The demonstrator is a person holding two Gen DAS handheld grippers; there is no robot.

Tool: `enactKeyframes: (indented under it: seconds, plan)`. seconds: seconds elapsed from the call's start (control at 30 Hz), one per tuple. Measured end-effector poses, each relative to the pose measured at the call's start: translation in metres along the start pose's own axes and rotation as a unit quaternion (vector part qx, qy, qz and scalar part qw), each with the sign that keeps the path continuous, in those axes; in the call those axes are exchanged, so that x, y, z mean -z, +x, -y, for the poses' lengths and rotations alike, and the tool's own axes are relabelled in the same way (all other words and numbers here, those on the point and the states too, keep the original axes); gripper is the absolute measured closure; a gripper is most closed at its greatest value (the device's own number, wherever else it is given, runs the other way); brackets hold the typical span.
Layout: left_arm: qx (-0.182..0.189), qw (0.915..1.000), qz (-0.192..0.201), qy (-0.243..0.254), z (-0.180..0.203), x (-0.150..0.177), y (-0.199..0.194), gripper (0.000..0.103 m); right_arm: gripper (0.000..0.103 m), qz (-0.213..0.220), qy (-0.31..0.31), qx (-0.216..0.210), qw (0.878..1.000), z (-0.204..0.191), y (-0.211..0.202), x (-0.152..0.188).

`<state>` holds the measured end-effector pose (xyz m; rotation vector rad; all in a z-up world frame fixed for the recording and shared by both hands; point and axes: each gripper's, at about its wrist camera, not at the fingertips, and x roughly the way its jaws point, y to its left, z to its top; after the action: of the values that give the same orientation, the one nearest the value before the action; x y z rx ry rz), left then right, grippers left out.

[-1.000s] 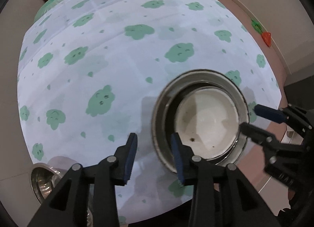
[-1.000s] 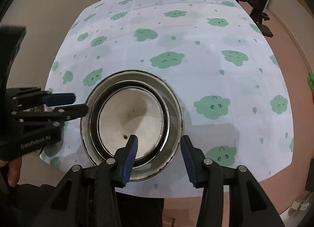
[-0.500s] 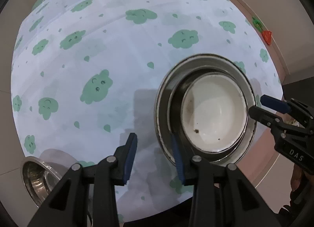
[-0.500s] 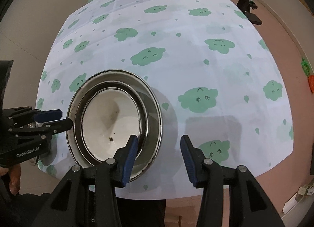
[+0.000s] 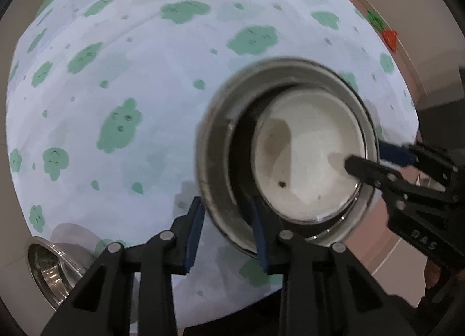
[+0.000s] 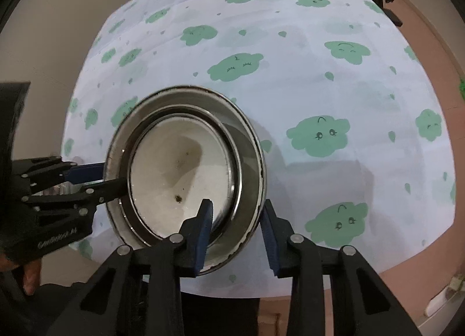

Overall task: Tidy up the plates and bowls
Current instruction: 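Lift the whole bowl stack with both grippers and carry it along the table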

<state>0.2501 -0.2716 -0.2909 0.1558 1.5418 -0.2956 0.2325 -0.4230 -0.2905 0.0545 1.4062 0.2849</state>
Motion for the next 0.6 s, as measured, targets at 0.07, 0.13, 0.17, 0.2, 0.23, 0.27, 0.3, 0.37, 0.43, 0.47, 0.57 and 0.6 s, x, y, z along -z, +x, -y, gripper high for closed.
enactKeyframes:
  seconds: [0.07, 0.13, 0.17, 0.2, 0.23, 0.27, 0.3, 0.37, 0.43, 0.47, 0.57, 0.6]
  plan:
    - [-0.01, 0.9999, 0.0, 0.003, 0.004, 0.0, 0.001, 0.07, 0.068, 0.001, -0.005, 0.007, 1.0, -0.002, 0.001, 0.0]
    - [-0.005, 1.0, 0.003, -0.007, 0.002, 0.0, 0.001, 0.073, 0.073, 0.002, 0.0, 0.006, 1.0, 0.001, 0.0, -0.001]
    - [-0.004, 0.9999, 0.004, -0.011, 0.001, -0.001, 0.001, 0.074, 0.074, 0.003, -0.002, 0.007, 1.0, 0.002, 0.0, 0.0]
    - [-0.005, 0.9999, 0.004, -0.013, 0.001, -0.001, 0.001, 0.076, 0.075, 0.004, -0.003, 0.008, 1.0, 0.001, -0.001, 0.0]
    - [-0.007, 0.9999, 0.005, -0.013, 0.002, -0.002, 0.002, 0.076, 0.075, 0.003, -0.005, 0.009, 1.0, 0.001, -0.001, 0.0]
    - [-0.007, 0.9999, 0.005, -0.012, 0.003, -0.002, 0.002, 0.076, 0.076, 0.003, -0.006, 0.009, 1.0, 0.001, -0.001, 0.0]
    - [-0.008, 0.9999, 0.006, -0.012, 0.003, -0.002, 0.002, 0.076, 0.076, 0.003, -0.007, 0.01, 1.0, 0.0, -0.001, 0.0]
    - [-0.008, 0.9999, 0.007, -0.011, 0.005, -0.001, 0.001, 0.077, 0.076, 0.001, -0.009, 0.01, 1.0, 0.0, -0.001, 0.0]
    - [-0.005, 0.9998, 0.013, -0.011, 0.005, 0.0, -0.002, 0.077, 0.076, 0.002, -0.005, 0.008, 1.0, 0.002, -0.002, 0.001]
    - [-0.004, 0.9998, 0.015, -0.01, -0.001, 0.003, -0.006, 0.077, 0.076, 0.003, -0.006, 0.01, 1.0, 0.002, -0.003, 0.0]
    - [-0.004, 0.9996, 0.022, -0.014, -0.004, 0.01, -0.013, 0.077, 0.076, 0.009, -0.01, 0.009, 1.0, -0.001, -0.008, -0.002]
    - [-0.004, 0.9996, 0.025, -0.015, -0.006, 0.011, -0.016, 0.077, 0.076, 0.01, -0.011, 0.01, 1.0, -0.002, -0.01, -0.002]
